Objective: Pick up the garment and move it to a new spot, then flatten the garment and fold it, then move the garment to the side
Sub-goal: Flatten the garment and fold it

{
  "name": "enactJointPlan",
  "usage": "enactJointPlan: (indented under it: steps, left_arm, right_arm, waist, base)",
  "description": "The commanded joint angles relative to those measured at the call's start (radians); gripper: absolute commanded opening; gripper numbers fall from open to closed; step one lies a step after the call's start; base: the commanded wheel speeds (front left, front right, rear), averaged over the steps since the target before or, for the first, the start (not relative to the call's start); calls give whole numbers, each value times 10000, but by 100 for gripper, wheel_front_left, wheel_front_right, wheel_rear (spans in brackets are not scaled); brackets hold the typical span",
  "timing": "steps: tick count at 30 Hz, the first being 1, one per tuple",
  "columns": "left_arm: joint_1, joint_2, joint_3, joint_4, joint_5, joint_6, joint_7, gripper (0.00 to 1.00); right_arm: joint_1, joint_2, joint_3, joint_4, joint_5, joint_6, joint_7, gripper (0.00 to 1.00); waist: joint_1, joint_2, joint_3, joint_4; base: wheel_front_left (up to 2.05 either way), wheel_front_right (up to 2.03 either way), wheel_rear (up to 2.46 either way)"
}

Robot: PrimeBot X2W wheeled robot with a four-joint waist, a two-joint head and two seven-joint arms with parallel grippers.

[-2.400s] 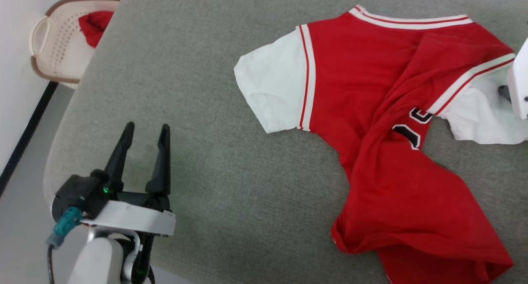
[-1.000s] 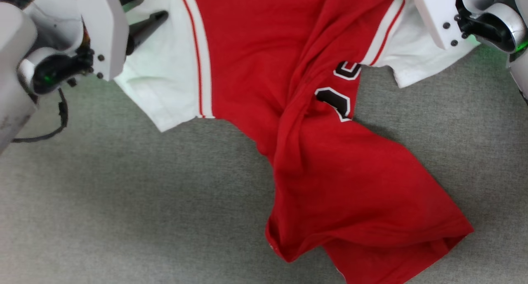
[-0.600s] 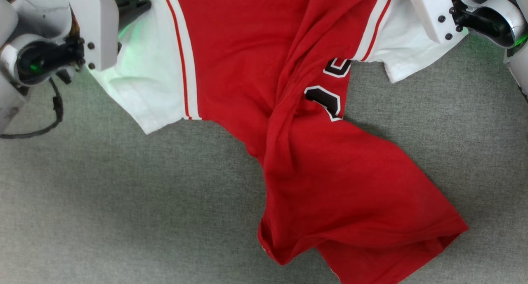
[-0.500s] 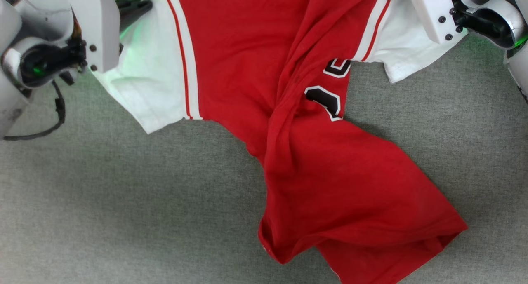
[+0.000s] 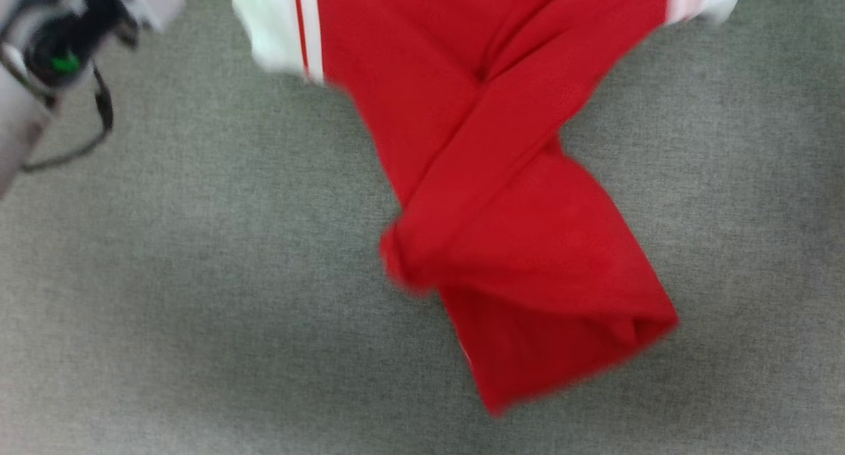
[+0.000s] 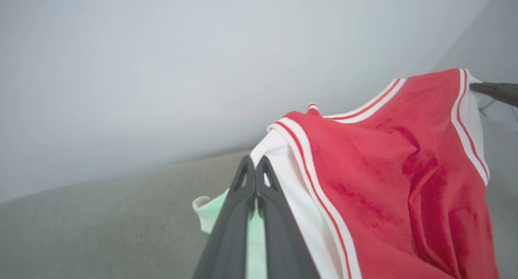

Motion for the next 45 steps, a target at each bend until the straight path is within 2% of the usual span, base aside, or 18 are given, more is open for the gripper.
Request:
enactJointPlan:
  steps: [1,8,11,16,20,27,31,37,41,45]
  left_arm:
    - [-452,-178,332,490,-145,23,-561,0]
    - [-2217,-1205,1465,2688,-220,26,-2316,0]
    - [-2731,-1471,1934,3270,-383,28,-2550,0]
    - [-3899,-1818,2600,3904,369,29,-2700,0]
    - [-4191,-1904,3193,3877,1173,29,-2707,0]
    - [-3203,-2044,3574,3678,1684,28,-2703,0]
    - [-2202,-1922,3309,3001,1206,26,-2572,0]
    - [-132,-1140,2603,1233,324,23,-2222,0]
    - [1678,-598,2226,-104,-341,23,-2300,0]
    - [3516,-179,2002,-1394,-813,23,-2519,0]
  right_arm:
    - [-574,85,-708,404,-468,-10,-606,0]
    - [-2694,307,-2887,1769,-2580,-12,-2495,0]
    - [-3327,345,-3518,2089,-3202,-15,-2971,0]
    - [-4478,647,-4725,2658,-4485,-16,-3749,0]
    - [-4980,904,-5109,3003,-5082,-16,-3941,0]
    - [-4711,1119,-5008,3723,-5369,-16,-4115,0]
    - [-4000,1295,-4280,3949,-5068,-15,-4221,0]
    - [-1867,1329,-3012,3284,-3522,-12,-3935,0]
    - [326,980,-2306,1817,-1656,-12,-2664,0]
    - [2767,-31,-2020,-542,-255,-12,-1199,0]
  waist:
    - [0,0,-174,2]
    - [0,0,-29,-120]
    - [0,0,-56,-169]
    - [0,0,-224,-311]
    - [0,0,-360,-406]
    - [0,0,-407,-546]
    - [0,0,-460,-565]
    - [0,0,-783,-541]
    - [0,0,-1142,-518]
    - [0,0,-1498,-466]
  base:
    - [0,0,0]
    - [0,0,0]
    - [0,0,0]
    - [0,0,0]
    - [0,0,0]
    - [0,0,0]
    - [0,0,0]
    - [0,0,0]
    - [0,0,0]
    - [0,0,0]
